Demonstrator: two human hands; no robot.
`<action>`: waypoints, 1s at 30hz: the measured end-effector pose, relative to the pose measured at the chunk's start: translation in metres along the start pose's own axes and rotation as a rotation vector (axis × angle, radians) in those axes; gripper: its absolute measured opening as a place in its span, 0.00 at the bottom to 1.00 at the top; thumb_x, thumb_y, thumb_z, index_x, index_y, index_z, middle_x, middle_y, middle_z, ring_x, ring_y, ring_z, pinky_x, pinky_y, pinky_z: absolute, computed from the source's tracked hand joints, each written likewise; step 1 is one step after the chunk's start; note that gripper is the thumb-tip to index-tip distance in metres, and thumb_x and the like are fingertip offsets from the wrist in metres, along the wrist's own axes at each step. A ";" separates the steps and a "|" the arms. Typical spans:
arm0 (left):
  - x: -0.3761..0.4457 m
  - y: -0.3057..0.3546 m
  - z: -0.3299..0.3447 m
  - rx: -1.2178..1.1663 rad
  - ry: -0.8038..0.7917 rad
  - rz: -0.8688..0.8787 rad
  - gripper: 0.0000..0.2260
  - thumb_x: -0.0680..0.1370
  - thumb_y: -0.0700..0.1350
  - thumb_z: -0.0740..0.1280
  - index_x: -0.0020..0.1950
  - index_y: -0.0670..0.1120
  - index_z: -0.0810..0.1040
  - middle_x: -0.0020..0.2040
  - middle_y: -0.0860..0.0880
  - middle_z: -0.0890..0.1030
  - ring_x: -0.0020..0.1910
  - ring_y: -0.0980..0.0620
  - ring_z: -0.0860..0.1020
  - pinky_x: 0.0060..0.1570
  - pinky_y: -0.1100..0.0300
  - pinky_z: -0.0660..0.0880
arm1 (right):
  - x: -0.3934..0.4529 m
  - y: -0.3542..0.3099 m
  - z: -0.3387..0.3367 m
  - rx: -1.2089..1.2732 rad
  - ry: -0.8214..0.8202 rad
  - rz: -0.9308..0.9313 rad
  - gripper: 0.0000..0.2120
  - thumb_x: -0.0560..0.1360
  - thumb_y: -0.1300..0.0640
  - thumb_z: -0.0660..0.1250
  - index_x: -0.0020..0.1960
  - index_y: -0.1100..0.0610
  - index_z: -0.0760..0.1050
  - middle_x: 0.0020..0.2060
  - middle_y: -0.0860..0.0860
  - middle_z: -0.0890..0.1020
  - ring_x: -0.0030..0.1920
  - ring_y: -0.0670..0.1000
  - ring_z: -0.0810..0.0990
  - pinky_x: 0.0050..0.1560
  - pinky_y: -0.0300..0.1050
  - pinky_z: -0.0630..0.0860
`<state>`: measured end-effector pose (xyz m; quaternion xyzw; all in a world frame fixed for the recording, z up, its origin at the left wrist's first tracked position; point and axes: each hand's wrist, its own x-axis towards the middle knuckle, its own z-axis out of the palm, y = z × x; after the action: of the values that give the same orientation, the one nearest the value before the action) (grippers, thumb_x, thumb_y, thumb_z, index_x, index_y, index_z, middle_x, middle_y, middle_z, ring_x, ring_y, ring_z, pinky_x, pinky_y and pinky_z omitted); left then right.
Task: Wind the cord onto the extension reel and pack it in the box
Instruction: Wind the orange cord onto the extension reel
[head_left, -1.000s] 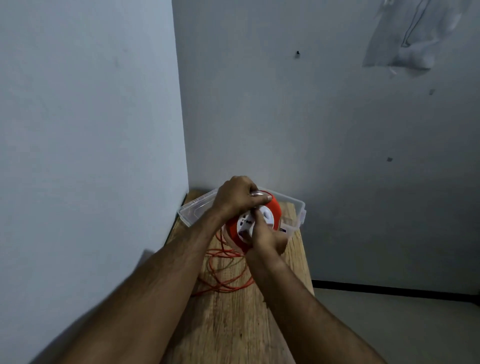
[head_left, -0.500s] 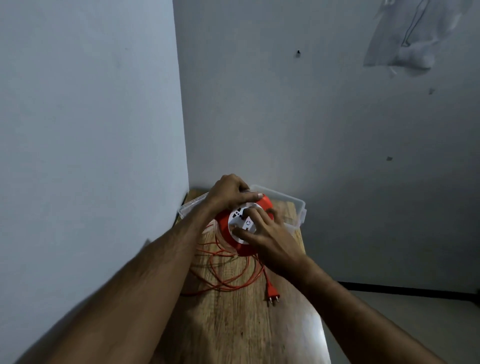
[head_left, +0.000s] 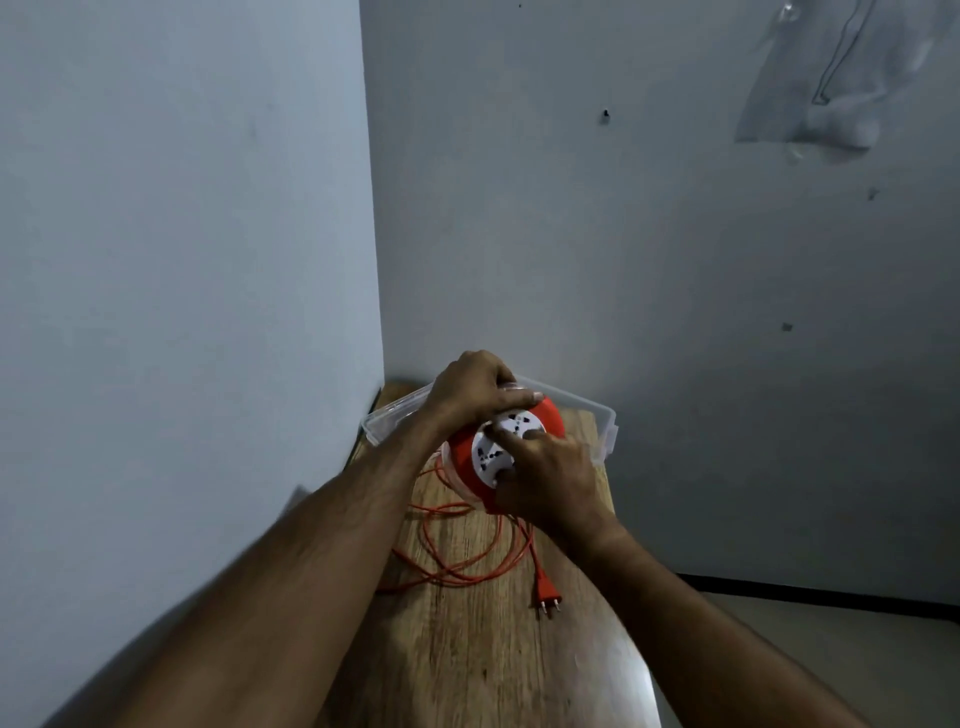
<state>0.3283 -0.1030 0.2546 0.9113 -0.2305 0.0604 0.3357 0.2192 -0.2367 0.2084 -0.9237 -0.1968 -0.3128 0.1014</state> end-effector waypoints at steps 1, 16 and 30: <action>0.000 0.000 0.001 0.003 0.011 -0.001 0.23 0.71 0.67 0.73 0.44 0.46 0.87 0.38 0.53 0.83 0.38 0.56 0.81 0.41 0.55 0.80 | 0.001 -0.004 0.001 0.109 0.019 0.144 0.26 0.67 0.47 0.78 0.62 0.55 0.80 0.43 0.54 0.87 0.38 0.53 0.85 0.38 0.43 0.80; -0.006 0.002 0.015 0.074 0.065 -0.024 0.30 0.68 0.72 0.68 0.42 0.45 0.87 0.38 0.49 0.84 0.36 0.53 0.81 0.41 0.49 0.82 | 0.035 -0.050 -0.004 1.715 0.540 1.830 0.32 0.76 0.55 0.75 0.73 0.58 0.63 0.64 0.60 0.77 0.62 0.65 0.80 0.57 0.61 0.80; 0.003 -0.008 -0.002 -0.047 -0.073 -0.049 0.20 0.72 0.63 0.75 0.44 0.45 0.89 0.38 0.49 0.87 0.38 0.53 0.84 0.43 0.49 0.82 | -0.007 0.012 -0.013 -0.224 -0.234 -0.363 0.25 0.72 0.51 0.76 0.68 0.47 0.76 0.71 0.59 0.69 0.73 0.60 0.66 0.71 0.67 0.64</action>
<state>0.3349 -0.0981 0.2525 0.9101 -0.2216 0.0136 0.3499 0.2123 -0.2533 0.2138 -0.9086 -0.3343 -0.2364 -0.0829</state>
